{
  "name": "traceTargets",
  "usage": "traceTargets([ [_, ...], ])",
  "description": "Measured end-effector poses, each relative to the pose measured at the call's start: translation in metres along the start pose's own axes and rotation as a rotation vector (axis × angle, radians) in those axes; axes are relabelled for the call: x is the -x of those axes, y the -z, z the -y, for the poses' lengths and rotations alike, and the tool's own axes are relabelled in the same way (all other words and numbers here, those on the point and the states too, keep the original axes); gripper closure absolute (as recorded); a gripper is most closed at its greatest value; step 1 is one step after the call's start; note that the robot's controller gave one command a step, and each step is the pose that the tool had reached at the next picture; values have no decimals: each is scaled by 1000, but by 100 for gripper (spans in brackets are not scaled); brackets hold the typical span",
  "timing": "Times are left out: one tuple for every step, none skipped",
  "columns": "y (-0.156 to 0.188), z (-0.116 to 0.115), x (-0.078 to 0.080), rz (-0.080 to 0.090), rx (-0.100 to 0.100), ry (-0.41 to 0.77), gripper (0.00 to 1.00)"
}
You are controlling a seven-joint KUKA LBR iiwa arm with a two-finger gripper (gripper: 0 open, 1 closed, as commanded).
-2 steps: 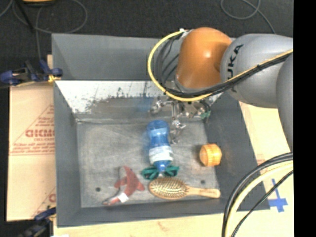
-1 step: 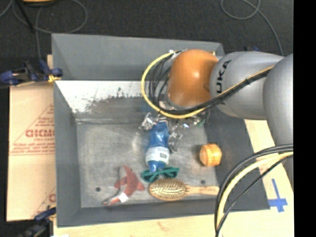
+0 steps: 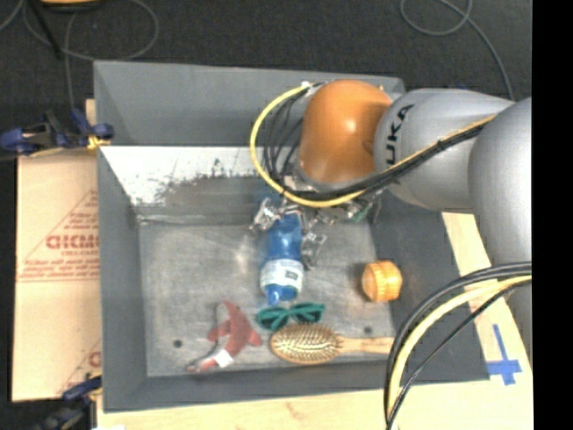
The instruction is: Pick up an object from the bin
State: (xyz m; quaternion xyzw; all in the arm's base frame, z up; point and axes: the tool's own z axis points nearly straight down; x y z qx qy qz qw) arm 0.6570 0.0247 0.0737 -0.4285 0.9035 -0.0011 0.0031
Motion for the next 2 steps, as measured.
traceTargets([
  [0,0,0,0,0,-2,100],
  [32,2,1,1,0,-9,100],
])
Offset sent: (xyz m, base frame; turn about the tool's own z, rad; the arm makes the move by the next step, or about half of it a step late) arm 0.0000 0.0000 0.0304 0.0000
